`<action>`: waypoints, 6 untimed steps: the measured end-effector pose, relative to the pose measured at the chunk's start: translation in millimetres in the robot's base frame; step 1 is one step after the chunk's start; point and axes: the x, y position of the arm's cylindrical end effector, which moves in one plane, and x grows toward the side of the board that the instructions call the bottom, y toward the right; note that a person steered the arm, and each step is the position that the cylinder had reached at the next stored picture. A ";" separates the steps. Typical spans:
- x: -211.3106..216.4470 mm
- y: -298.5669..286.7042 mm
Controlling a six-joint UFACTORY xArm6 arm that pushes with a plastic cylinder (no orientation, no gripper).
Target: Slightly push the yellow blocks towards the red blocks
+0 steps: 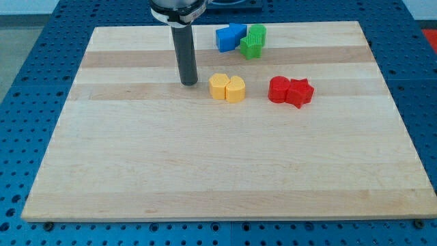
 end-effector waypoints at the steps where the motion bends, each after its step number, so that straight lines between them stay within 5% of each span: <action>1: 1.6 7.9; 6: 32.7 109.4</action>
